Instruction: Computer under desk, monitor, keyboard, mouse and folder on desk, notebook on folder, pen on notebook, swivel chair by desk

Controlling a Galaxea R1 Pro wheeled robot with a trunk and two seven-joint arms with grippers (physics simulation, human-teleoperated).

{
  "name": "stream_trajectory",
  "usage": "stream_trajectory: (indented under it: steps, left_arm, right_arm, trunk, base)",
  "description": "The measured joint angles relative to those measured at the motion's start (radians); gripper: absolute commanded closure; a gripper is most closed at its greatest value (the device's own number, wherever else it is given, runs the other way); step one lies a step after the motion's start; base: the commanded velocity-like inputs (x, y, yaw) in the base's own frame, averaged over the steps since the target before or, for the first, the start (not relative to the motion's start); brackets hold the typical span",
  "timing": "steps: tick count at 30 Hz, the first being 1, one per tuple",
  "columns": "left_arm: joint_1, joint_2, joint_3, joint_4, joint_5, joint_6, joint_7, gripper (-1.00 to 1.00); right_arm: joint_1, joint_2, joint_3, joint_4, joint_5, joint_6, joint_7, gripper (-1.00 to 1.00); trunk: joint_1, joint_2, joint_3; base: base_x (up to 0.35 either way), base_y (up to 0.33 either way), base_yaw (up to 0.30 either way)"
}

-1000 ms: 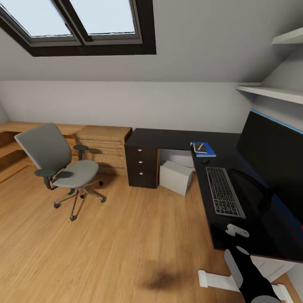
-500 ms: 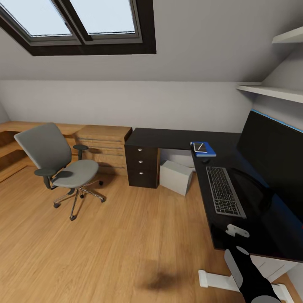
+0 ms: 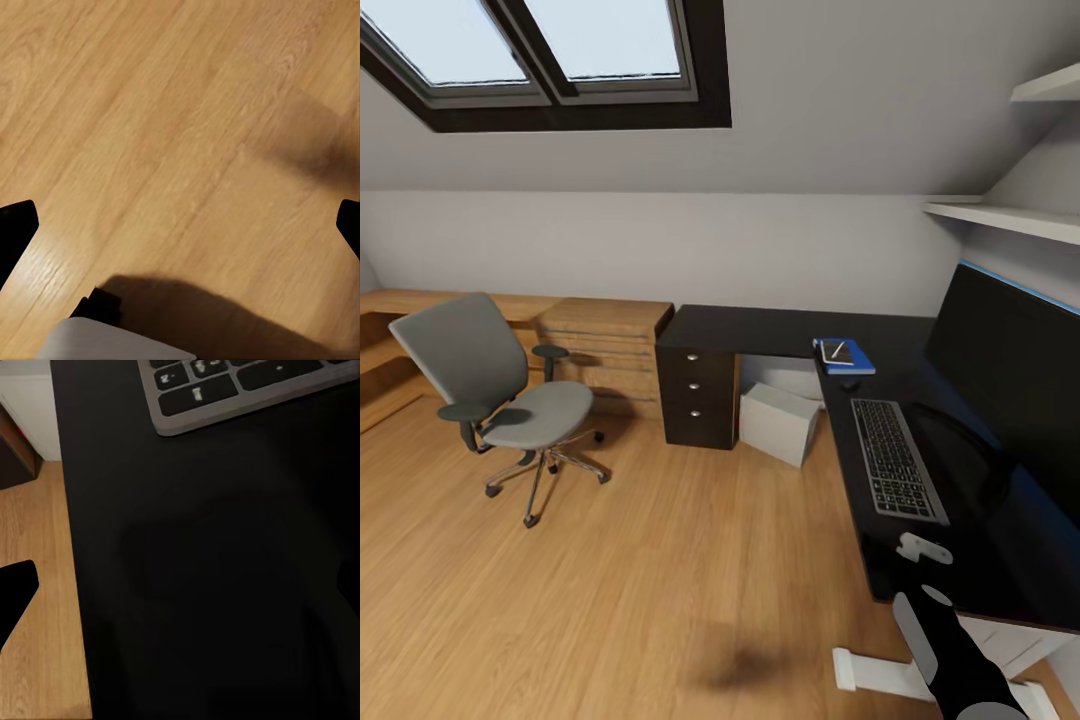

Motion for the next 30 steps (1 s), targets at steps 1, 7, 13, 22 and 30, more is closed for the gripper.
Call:
stream_trajectory:
  steps: [1, 7, 13, 22, 30]
  left_arm:
    - [0.0, 0.0, 0.0, 0.0, 0.0, 0.0, 0.0, -1.0]
    - [0.0, 0.0, 0.0, 0.0, 0.0, 0.0, 0.0, -1.0]
    - [0.0, 0.0, 0.0, 0.0, 0.0, -0.001, 0.0, -1.0]
    - [0.0, 0.002, 0.0, 0.0, 0.0, -0.001, 0.0, -1.0]
    - [0.0, 0.003, 0.0, 0.0, 0.0, 0.0, 0.0, -1.0]
  right_arm:
    - [0.0, 0.0, 0.0, 0.0, 0.0, 0.0, 0.0, -1.0]
    - [0.0, -0.001, 0.0, 0.0, 0.0, 0.0, 0.0, -1.0]
    - [0.0, -0.001, 0.0, 0.003, 0.0, 0.0, -0.001, -1.0]
    - [0.0, -0.002, -0.001, 0.021, 0.0, 0.0, -0.002, -1.0]
    - [0.0, -0.003, -0.002, 0.025, -0.001, 0.002, -0.006, -1.0]
  trunk:
    - [0.0, 0.0, 0.0]
    - [0.0, 0.0, 0.0]
    - [0.0, 0.0, 0.0]
    - [0.0, 0.0, 0.0]
    - [0.0, 0.0, 0.0]
  base:
    - [0.172, 0.0, 0.0]
    - [0.084, 0.0, 0.0]
    - [0.03, 0.0, 0.0]
    - [0.108, 0.0, 0.0]
    - [0.02, 0.0, 0.0]
